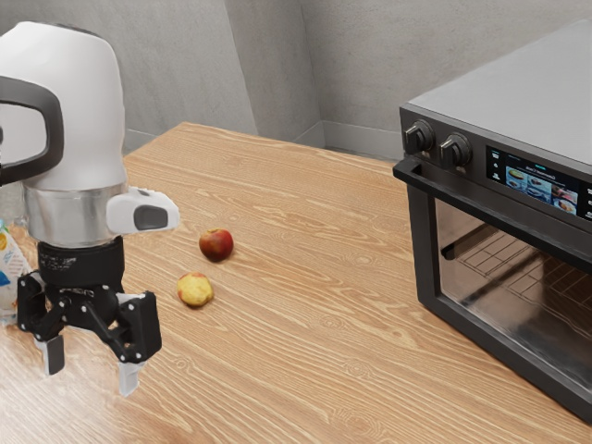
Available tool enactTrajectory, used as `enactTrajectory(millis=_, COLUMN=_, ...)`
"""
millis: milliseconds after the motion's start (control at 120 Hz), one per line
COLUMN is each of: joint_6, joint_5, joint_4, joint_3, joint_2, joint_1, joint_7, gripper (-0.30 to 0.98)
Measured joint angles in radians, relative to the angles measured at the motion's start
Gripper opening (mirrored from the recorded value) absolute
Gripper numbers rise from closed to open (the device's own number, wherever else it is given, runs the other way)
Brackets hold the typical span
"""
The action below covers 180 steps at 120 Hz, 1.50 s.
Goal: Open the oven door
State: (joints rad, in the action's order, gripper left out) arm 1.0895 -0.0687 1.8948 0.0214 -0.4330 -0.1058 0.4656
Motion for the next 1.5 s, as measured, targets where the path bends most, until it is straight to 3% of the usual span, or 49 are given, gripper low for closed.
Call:
enactTrajectory(millis=133, joint_6=0.155, joint_5=-0.011, joint_4=0.004, joint_3=0.021, joint_2=0.006, joint_1=-0.004, joint_7=0.093, gripper=0.69)
enactTrajectory(millis=283, joint_6=0.245, joint_5=0.004, joint_4=-0.12, joint_3=-0.012, joint_2=0.059, joint_1=-0.019, joint_7=0.174, gripper=0.69)
enactTrajectory(millis=350, joint_6=0.339, joint_5=0.007, joint_4=-0.106, joint_3=-0.016, joint_2=0.041, joint_1=-0.093, joint_7=0.203, gripper=0.69)
enactTrajectory(millis=433, joint_6=0.534, joint_5=0.009, joint_4=-0.054, joint_3=0.109, joint_2=0.023, joint_1=-0.247, joint_7=0.235, gripper=0.69)
enactTrajectory(millis=633, joint_6=0.939, joint_5=0.005, joint_4=-0.107, joint_3=0.175, joint_2=0.257, joint_1=-0.282, joint_7=0.298, gripper=0.69)
enactTrajectory(millis=792, joint_6=1.147, joint_5=-0.011, joint_4=-0.189, joint_3=0.176, joint_2=0.387, joint_1=-0.283, joint_7=0.336, gripper=0.69)
enactTrajectory(millis=883, joint_6=1.216, joint_5=-0.031, joint_4=-0.205, joint_3=0.176, joint_2=0.411, joint_1=-0.287, joint_7=0.354, gripper=0.69)
enactTrajectory(millis=983, joint_6=1.274, joint_5=-0.125, joint_4=-0.2, joint_3=0.175, joint_2=0.423, joint_1=-0.291, joint_7=0.412, gripper=0.69)
enactTrajectory(millis=1092, joint_6=1.314, joint_5=-0.175, joint_4=-0.154, joint_3=0.176, joint_2=0.419, joint_1=-0.3, joint_7=0.489, gripper=0.68)
enactTrajectory(millis=1500, joint_6=1.369, joint_5=-0.208, joint_4=-0.159, joint_3=0.174, joint_2=0.461, joint_1=-0.298, joint_7=0.679, gripper=0.68)
